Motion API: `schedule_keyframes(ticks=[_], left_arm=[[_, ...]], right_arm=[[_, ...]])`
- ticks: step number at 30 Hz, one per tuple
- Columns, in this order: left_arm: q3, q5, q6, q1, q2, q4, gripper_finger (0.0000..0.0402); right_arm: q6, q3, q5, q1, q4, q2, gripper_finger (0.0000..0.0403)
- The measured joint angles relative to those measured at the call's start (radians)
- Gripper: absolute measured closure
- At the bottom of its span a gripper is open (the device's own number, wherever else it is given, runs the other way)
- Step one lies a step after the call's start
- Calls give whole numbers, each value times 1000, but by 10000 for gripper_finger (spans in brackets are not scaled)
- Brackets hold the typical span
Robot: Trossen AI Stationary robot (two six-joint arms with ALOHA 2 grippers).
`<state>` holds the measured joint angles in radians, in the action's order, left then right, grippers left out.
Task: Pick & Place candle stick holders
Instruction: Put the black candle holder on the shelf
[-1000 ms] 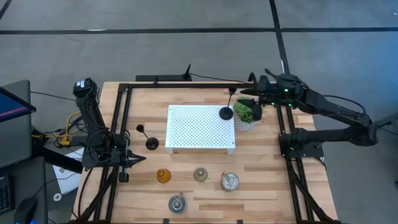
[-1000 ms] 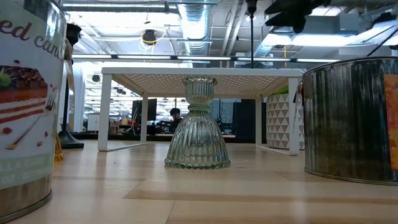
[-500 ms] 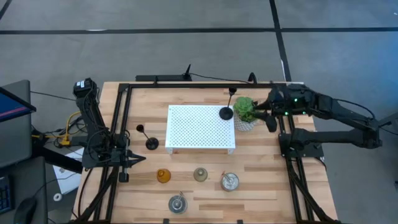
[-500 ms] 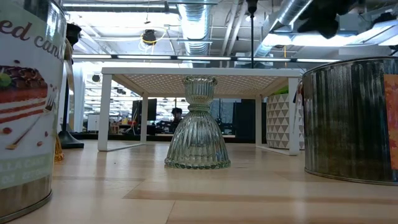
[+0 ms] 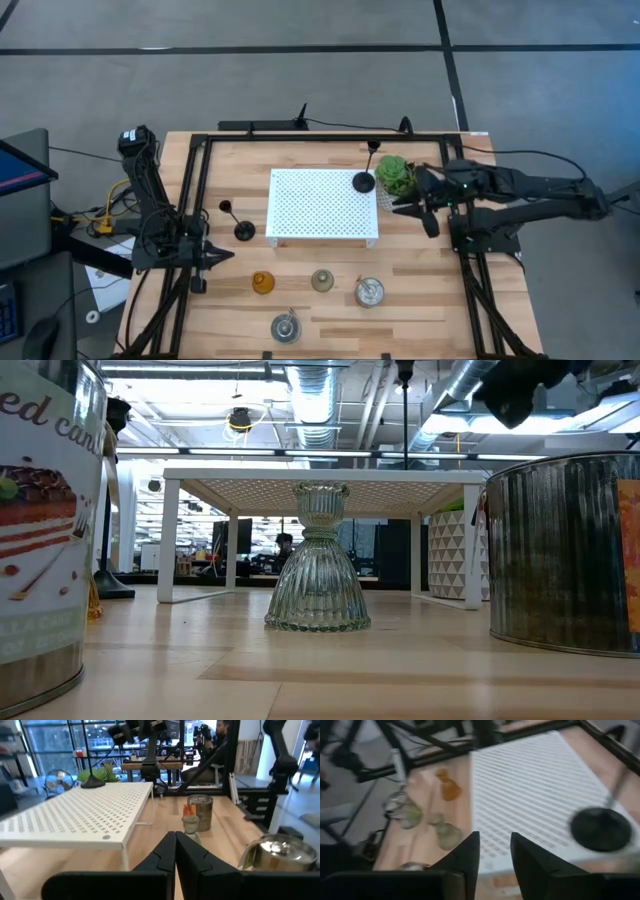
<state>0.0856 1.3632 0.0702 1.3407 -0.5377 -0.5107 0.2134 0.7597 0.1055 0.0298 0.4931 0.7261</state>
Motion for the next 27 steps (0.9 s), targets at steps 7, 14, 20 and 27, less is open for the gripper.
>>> schedule_keyframes(ticks=[7, 14, 20, 27], left_arm=[[7, -90, -95, -6, 0, -183, 394], [133, -351, -327, -56, 0, -235, 394], [205, -335, -466, -122, 1, -231, 394], [259, -336, -609, -233, 1, -231, 394]], right_arm=[[-3, 1, -10, -128, -67, 13, 333], [-16, 0, -119, -196, -58, 28, 338], [-64, 0, -140, -214, -60, 62, 338], [-67, 0, -140, -213, -59, 116, 338]])
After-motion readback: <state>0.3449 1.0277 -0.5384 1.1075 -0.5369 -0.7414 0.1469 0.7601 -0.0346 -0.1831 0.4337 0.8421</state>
